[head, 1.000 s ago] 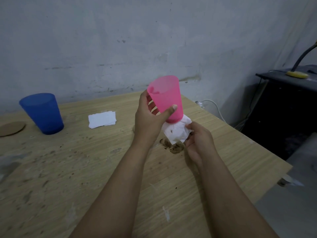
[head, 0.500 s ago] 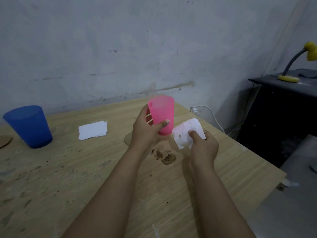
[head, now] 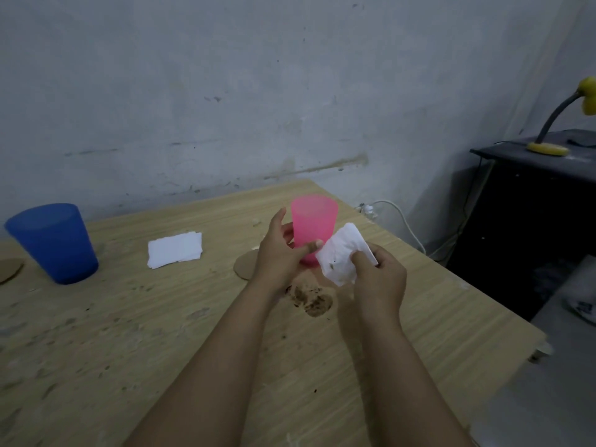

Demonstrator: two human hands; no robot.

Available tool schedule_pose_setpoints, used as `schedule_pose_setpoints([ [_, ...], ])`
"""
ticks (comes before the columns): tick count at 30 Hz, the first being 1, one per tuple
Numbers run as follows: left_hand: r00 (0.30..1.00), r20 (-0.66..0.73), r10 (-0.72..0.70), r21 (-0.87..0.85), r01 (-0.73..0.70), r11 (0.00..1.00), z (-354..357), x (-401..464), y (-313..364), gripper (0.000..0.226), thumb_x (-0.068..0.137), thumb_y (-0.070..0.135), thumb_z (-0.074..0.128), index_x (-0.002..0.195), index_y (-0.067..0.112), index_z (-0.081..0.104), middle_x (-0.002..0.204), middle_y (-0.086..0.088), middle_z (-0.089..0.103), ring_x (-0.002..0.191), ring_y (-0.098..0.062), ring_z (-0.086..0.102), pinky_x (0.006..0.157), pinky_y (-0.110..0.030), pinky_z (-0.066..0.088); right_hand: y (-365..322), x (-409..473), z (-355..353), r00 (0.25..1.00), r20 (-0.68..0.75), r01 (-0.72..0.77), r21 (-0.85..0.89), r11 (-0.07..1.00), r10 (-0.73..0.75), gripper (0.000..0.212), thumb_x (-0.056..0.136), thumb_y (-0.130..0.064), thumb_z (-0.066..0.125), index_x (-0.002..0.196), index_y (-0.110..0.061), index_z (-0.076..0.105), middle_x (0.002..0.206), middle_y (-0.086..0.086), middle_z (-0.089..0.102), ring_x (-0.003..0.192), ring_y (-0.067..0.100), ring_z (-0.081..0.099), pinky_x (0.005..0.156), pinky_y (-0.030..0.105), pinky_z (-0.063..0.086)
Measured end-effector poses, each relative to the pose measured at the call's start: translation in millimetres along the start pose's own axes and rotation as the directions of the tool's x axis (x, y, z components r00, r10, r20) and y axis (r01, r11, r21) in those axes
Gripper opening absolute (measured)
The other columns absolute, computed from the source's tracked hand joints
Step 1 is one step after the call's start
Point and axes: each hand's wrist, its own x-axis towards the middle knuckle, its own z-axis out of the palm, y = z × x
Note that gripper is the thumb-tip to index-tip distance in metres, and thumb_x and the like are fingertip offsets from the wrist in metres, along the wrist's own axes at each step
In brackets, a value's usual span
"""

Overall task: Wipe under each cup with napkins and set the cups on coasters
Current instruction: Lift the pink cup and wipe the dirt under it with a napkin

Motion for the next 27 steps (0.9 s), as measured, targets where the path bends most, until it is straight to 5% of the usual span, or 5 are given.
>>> schedule_pose_setpoints([
  [4, 0.999, -0.027, -0.018, 0.054, 0.019, 0.998, -10, -10, 16, 0.071, 0.087, 0.011, 0.066, 0.145, 0.017, 0.026, 0.147, -0.003, 0.038, 0.133, -0.017, 0.04, 0.099, -0.025, 0.038, -3, -4, -1, 0.996, 0.089, -0.032, 0.044, 0.999, 0.028, 0.015, 0.083, 0.008, 0.047, 0.079, 0.008, 0.062, 0.063, 0.005, 0.05, 0.038, -0.002, 0.043, 0.039, 0.007, 0.035],
  [8, 0.955, -0.236, 0.18, 0.123, -0.154, 0.98, -27, -37, 37, 0.028, 0.091, -0.001, 0.045, 0.112, 0.017, 0.05, 0.116, 0.001, 0.055, 0.103, -0.01, 0.054, 0.065, 0.0, 0.04, -1, -6, 2, 0.956, 0.241, -0.203, 0.132, 0.97, 0.167, 0.016, 0.085, -0.002, 0.053, 0.08, 0.005, 0.067, 0.073, 0.014, 0.059, 0.059, 0.014, 0.057, 0.055, 0.024, 0.047],
  [11, 0.943, -0.183, 0.277, 0.161, -0.249, 0.955, -39, -61, 43, 0.016, 0.094, 0.01, 0.051, 0.101, 0.02, 0.061, 0.102, 0.01, 0.061, 0.084, 0.005, 0.053, 0.064, -0.002, 0.041, 2, -6, 5, 0.911, 0.359, -0.245, 0.078, 0.966, 0.202, 0.019, 0.086, -0.012, 0.056, 0.079, -0.001, 0.071, 0.082, 0.021, 0.066, 0.072, 0.029, 0.064, 0.068, 0.041, 0.049],
  [17, 0.977, -0.073, 0.202, 0.105, -0.194, 0.975, -53, -80, 31, 0.008, 0.088, 0.025, 0.063, 0.086, 0.031, 0.067, 0.085, 0.014, 0.066, 0.075, 0.003, 0.057, 0.066, -0.013, 0.049, 3, -16, 8, 0.823, 0.542, -0.258, 0.087, 0.962, 0.172, 0.027, 0.091, -0.015, 0.049, 0.099, 0.003, 0.068, 0.094, 0.025, 0.071, 0.08, 0.033, 0.069, 0.062, 0.035, 0.056],
  [27, 0.994, -0.033, 0.105, -0.089, -0.108, 0.99, -60, -82, 33, 0.01, 0.082, 0.01, 0.07, 0.074, 0.005, 0.068, 0.076, -0.004, 0.065, 0.063, 0.0, 0.06, 0.052, -0.014, 0.047, 7, -16, 9, 0.828, 0.552, -0.151, 0.044, 0.988, 0.102, 0.025, 0.093, -0.017, 0.049, 0.096, -0.003, 0.07, 0.094, 0.024, 0.071, 0.09, 0.041, 0.067, 0.075, 0.045, 0.054],
])
